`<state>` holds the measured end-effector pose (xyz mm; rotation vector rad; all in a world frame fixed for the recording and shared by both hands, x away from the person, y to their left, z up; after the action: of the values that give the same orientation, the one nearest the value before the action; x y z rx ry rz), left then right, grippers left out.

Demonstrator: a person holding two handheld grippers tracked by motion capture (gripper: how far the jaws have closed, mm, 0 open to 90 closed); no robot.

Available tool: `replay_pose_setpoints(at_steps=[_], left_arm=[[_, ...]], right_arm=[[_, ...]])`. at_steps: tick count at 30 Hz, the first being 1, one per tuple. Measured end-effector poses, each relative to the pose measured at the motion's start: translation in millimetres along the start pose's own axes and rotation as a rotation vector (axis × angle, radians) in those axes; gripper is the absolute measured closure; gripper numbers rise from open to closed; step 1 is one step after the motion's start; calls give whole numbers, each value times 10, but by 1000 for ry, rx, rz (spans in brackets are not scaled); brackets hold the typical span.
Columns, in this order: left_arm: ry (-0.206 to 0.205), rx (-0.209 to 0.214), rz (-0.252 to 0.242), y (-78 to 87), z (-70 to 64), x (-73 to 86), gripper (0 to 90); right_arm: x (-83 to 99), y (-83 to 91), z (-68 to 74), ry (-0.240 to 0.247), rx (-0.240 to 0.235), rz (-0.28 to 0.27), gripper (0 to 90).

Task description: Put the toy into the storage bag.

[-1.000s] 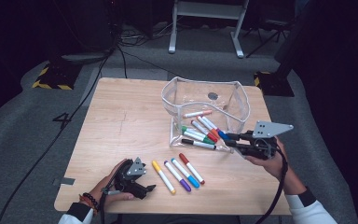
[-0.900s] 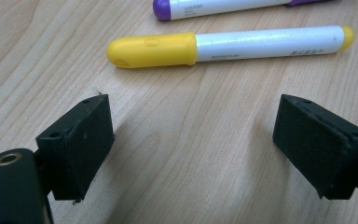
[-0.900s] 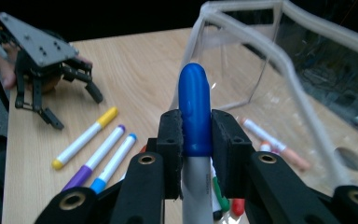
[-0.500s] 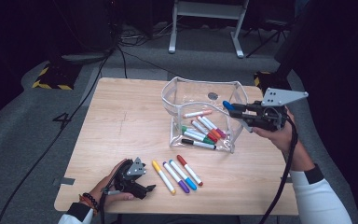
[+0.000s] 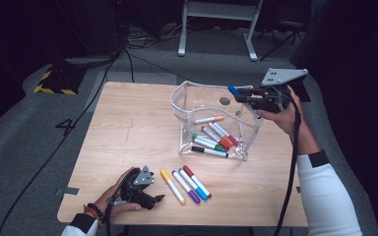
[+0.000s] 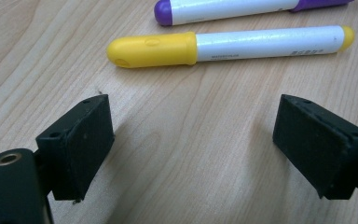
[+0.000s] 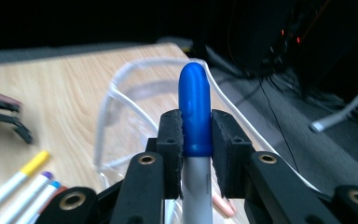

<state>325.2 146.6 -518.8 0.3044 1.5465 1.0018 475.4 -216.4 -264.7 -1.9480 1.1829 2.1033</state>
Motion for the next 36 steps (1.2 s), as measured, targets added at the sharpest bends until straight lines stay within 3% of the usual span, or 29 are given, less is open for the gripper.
replay_pose_setpoints(at_steps=[3, 5, 10, 11, 12, 13, 17, 21, 23, 28, 29, 31, 36], left_arm=[[-1, 0, 0, 1, 0, 1, 126], [-1, 1, 0, 1, 1, 1, 126], [-1, 1, 0, 1, 1, 1, 126], [-1, 1, 1, 1, 1, 1, 126], [-1, 1, 1, 1, 1, 1, 126], [-1, 1, 0, 1, 1, 1, 126], [-1, 1, 0, 1, 1, 2, 126], [-1, 0, 0, 2, 0, 2, 126], [-1, 0, 0, 2, 0, 2, 126], [-1, -1, 0, 2, -1, 2, 126], [0, -1, 0, 2, -1, 2, 127], [0, -1, 0, 2, -1, 2, 127], [0, -1, 0, 2, -1, 2, 126]], right_arm=[[-3, -120, -32, 5, -4, 35, 746], [17, -262, -59, 23, 11, 91, 746], [97, -502, -161, 9, 11, 167, 746], [134, -589, -190, 15, 17, 216, 746], [134, -589, -190, 15, 17, 216, 746], [161, -666, -205, 13, 11, 255, 746], [191, -760, -196, 10, 4, 306, 745], [235, -883, -135, 16, 10, 399, 745], [245, -900, -131, 13, 5, 411, 745], [315, -969, -91, -3, -36, 473, 743], [341, -988, -81, -13, -75, 512, 741], [352, -994, -63, -2, -98, 529, 738], [356, -1001, -45, 1, -100, 538, 689]])
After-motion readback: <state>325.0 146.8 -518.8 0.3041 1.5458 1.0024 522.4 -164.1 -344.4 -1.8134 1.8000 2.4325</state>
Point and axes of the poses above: each handheld gripper's, and its own axes: y roughly backward along the jaws, x roughly out of its underside, z roughly to its left, the point moved 2 cm from there along -y, roughly forward along the jaws, and after that the axes turned 8 degrees about -y, right-handed, at the moved point
